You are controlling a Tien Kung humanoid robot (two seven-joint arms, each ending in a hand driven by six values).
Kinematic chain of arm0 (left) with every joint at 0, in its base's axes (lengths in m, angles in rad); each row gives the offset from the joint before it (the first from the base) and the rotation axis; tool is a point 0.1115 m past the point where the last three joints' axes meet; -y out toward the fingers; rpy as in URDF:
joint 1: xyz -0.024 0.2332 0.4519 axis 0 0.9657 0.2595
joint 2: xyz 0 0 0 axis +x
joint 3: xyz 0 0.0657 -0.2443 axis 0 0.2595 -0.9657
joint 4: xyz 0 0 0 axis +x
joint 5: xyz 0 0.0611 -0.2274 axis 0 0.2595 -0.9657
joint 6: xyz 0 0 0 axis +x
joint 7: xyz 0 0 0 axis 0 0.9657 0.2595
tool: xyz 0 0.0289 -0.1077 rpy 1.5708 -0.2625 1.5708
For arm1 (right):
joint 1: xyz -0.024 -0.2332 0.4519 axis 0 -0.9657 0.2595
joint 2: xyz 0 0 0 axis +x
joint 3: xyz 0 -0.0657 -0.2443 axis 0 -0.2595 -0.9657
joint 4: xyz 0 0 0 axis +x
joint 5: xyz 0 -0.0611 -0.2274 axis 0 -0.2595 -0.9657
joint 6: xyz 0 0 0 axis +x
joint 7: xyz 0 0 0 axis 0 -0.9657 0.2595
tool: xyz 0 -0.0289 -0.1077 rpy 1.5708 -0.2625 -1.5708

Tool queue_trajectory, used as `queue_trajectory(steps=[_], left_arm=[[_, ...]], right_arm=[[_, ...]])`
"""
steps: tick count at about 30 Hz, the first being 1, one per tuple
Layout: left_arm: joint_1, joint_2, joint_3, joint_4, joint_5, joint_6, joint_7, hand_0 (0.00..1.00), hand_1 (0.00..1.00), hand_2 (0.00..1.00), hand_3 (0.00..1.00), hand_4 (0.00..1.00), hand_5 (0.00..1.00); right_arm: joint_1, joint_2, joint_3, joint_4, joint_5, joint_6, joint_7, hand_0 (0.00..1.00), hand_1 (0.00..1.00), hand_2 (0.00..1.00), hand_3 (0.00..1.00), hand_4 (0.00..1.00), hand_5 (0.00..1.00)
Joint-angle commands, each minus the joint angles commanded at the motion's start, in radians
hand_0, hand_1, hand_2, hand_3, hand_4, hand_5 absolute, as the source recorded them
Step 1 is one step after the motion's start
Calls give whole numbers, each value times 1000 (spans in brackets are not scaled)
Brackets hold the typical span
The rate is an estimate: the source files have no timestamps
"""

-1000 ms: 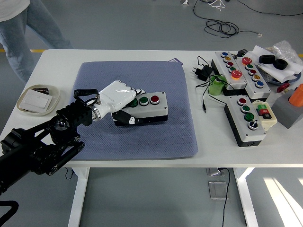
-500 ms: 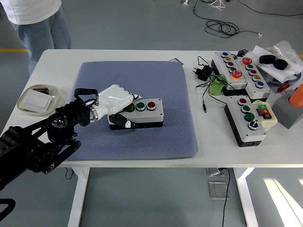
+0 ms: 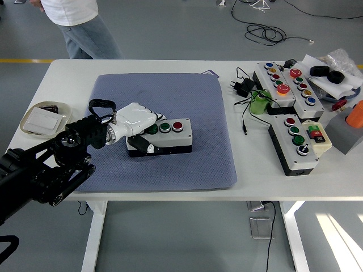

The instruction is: Pick up the button,place it on the desk,press the button,press the button

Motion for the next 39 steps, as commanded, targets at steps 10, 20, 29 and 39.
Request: queue_trajectory(steps=[10, 20, 29, 39], left_arm=[[5, 8, -32, -45, 0, -19, 10, 661, 769, 792, 821, 998, 370], [34, 27, -100, -145, -13, -89, 37, 704, 820, 818, 847, 998, 377], [84, 57, -242, -351, 3, -83, 93, 577, 686, 730, 852, 919, 382], [110, 85, -287, -581, -49, -201, 179, 176, 273, 328, 857, 876, 474]], right_arm=[[1, 0, -7, 0, 9, 0, 3, 787, 797, 817, 751, 412, 479], [1, 1, -7, 0, 9, 0, 2, 787, 797, 817, 751, 412, 479], [2, 3, -1, 0, 2, 0, 1, 787, 797, 817, 751, 412, 479], [4, 3, 10, 0, -12, 1, -2, 787, 797, 817, 751, 412, 479]])
